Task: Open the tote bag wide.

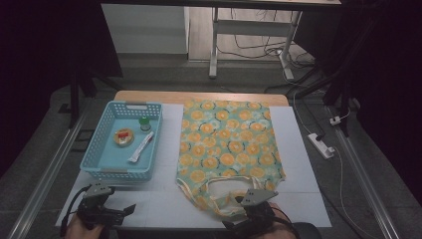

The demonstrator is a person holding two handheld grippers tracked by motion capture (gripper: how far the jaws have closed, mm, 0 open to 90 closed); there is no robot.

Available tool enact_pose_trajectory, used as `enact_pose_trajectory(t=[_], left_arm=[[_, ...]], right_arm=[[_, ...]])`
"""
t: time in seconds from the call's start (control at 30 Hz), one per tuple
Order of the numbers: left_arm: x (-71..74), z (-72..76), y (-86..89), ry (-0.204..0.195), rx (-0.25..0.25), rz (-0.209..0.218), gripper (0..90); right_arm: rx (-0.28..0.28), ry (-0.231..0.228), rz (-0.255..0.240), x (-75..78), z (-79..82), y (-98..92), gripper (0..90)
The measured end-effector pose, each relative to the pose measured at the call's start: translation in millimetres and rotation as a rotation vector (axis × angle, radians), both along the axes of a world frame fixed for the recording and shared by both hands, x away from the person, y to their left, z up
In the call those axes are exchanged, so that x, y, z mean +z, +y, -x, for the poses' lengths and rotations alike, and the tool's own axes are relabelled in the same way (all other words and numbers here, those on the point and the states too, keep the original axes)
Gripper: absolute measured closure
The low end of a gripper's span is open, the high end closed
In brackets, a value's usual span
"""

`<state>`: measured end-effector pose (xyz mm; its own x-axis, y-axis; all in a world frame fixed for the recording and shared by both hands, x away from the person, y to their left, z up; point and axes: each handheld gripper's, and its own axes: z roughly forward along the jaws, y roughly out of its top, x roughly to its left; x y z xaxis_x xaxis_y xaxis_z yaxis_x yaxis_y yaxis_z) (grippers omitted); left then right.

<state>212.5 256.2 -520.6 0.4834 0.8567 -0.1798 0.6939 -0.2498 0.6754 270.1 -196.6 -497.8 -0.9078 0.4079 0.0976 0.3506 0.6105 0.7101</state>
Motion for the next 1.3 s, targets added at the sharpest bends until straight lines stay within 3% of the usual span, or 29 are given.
enact_pose_trajectory(t=[0.03,0.13,0.27,0.4,0.43,0.47,0.53,0.67,0.77,1.0,1.17,1.3], left_arm=[[0.0,0.0,0.0,0.0,0.0,0.0,0.3],[0.0,0.0,-0.1,0.0,0.0,0.0,0.3],[0.0,-0.1,-0.4,0.001,-0.001,-0.002,0.4],[-0.1,-0.3,-0.7,0.004,-0.002,-0.004,0.5],[-0.1,-0.3,-0.7,0.004,-0.002,-0.004,0.5],[-0.2,-0.4,-0.7,0.003,-0.001,-0.004,0.6],[-0.2,-0.4,-0.8,0.004,-0.001,-0.004,0.6],[-0.2,-0.5,-0.9,0.005,-0.001,-0.005,0.6],[-0.2,-0.6,-0.8,0.006,-0.001,-0.005,0.7],[-0.3,-0.6,-0.7,0.006,0.0,-0.004,0.7],[-0.3,-0.7,-0.5,0.006,0.002,-0.003,0.7],[-0.4,-0.8,-0.3,0.007,0.003,-0.002,0.7]], right_arm=[[0.018,0.006,0.009,-1.7,-0.6,0.9,22.1],[0.026,0.013,0.031,-4.5,-2.0,0.8,27.1],[0.034,0.027,0.098,-10.7,-5.7,-0.5,41.2],[0.058,0.027,0.131,-11.9,-7.0,-1.8,57.6],[0.058,0.027,0.131,-11.9,-7.0,-1.8,57.6],[0.063,0.027,0.149,-13.0,-7.7,-2.3,66.3],[0.067,0.031,0.154,-13.4,-8.1,-2.4,69.5],[0.09,0.047,0.175,-14.7,-9.3,-1.6,84.4],[0.088,0.051,0.172,-13.9,-10.1,-1.8,87.4],[0.066,0.071,0.101,-1.9,-16.7,-5.4,88.7],[0.055,0.061,0.054,12.2,-24.5,-5.9,88.9],[0.045,0.047,0.053,17.9,-32.8,-4.9,88.9]])
